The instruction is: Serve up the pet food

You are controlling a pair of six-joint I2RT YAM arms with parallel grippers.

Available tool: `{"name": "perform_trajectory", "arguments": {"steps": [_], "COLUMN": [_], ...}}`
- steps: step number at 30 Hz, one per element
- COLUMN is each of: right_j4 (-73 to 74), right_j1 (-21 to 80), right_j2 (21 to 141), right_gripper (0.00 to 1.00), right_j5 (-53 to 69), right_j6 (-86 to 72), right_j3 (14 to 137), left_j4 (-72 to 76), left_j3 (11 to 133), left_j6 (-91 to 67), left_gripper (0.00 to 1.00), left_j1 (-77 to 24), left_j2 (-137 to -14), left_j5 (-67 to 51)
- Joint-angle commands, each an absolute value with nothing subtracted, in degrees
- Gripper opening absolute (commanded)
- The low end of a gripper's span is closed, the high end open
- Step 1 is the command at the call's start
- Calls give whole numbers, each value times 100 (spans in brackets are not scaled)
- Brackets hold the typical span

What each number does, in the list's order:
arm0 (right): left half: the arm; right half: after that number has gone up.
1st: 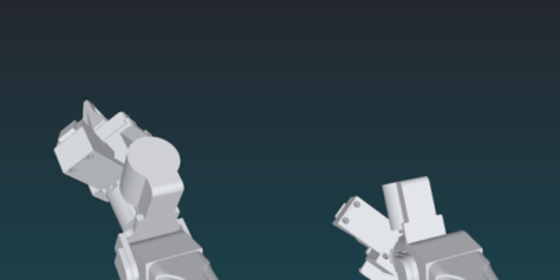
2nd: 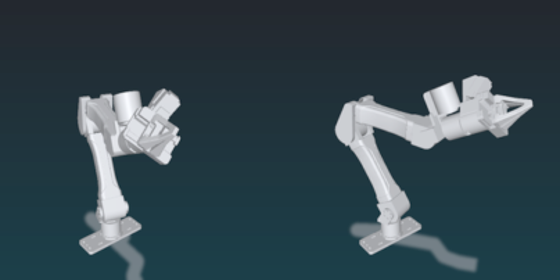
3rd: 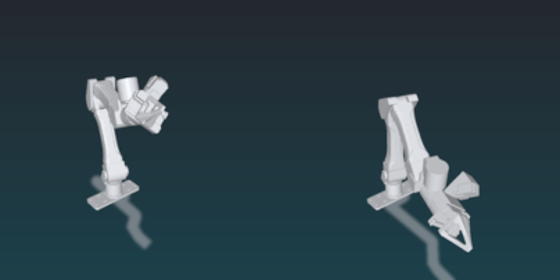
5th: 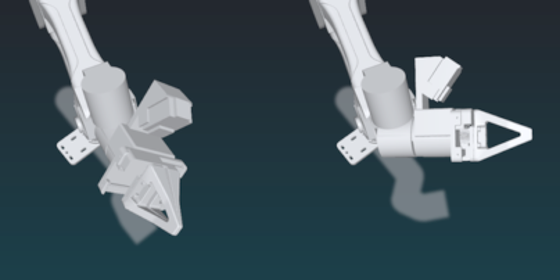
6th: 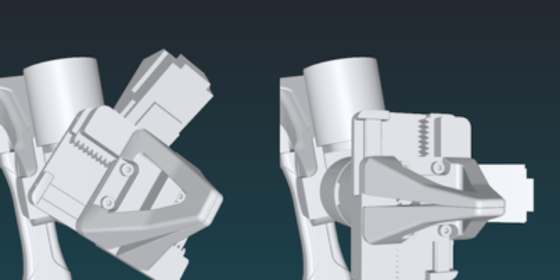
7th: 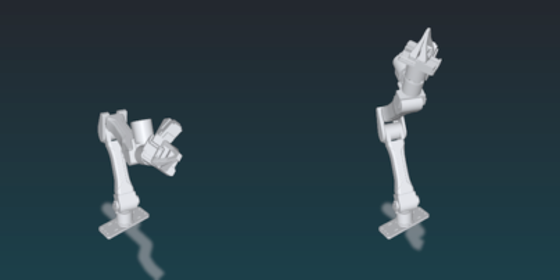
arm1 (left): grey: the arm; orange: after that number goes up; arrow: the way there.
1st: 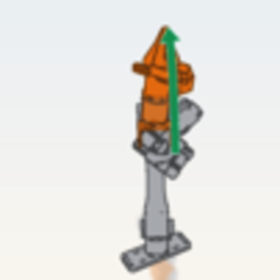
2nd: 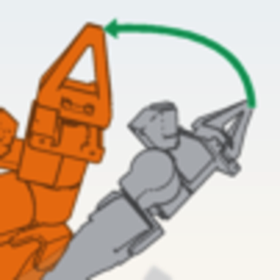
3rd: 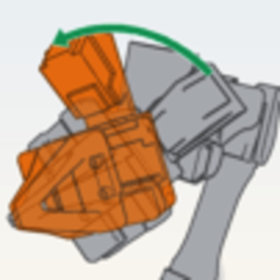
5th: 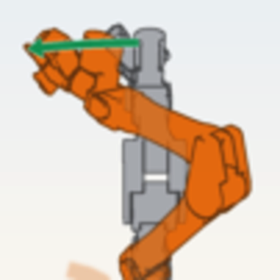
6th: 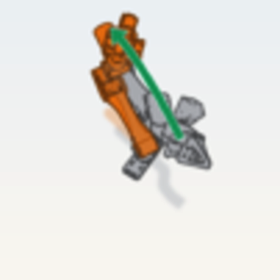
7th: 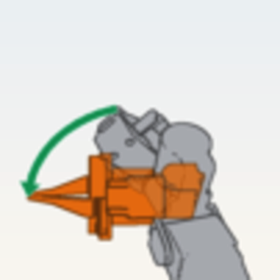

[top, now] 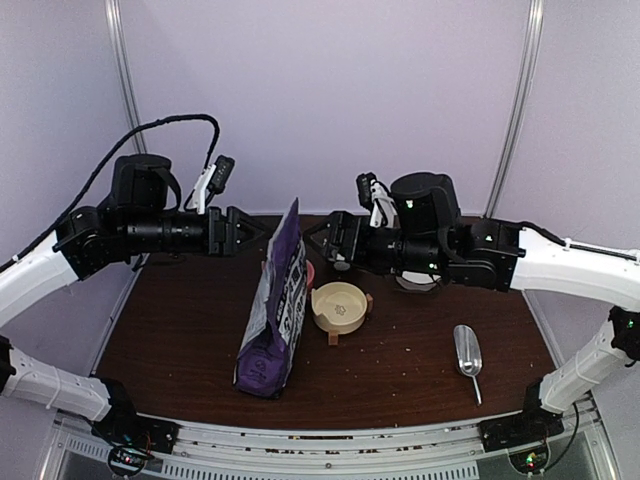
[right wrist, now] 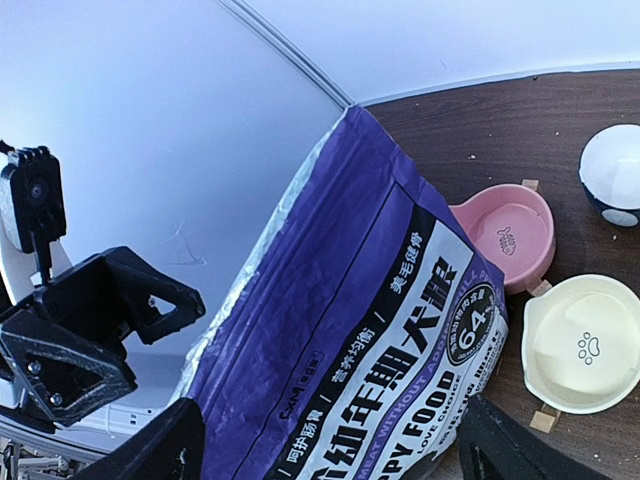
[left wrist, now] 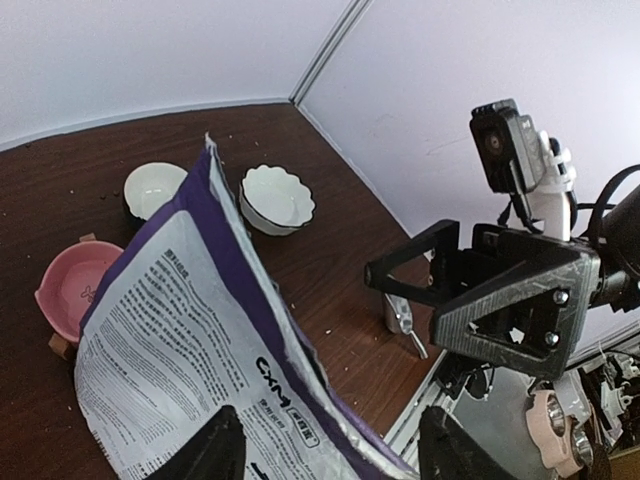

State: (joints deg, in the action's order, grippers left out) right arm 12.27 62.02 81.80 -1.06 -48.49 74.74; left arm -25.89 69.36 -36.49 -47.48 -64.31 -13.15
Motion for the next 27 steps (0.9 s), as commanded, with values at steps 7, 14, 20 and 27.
{"name": "perform_trajectory", "arguments": {"steps": [7, 14, 20, 27], "right_j4": [1094, 1286, 1381, 1721], "right_j1": [6249, 6276, 6318, 6571], "right_j2": [8289, 8211, 8111, 8183], "right_gripper": [86, 86, 90, 91], "right_j5": [-279, -337, -422, -641], "right_j6": [-4958, -4856, -4750, -4476], "right_j3": [7682, 7682, 7689, 8065], "left_j4": [-2408, -2198, -1877, -1675], "left_j3": [6685, 6532, 6376, 6437], "left_j6": [-3811, -4037, -4288, -4314], "left_gripper": [41, 26, 18, 9], "left_j1": [-4694, -4696, -4699, -4701], "left_j2": [-6503, -6578, -6609, -6834], "left_j5": [-1943, -1995, -2150, -2459]}}
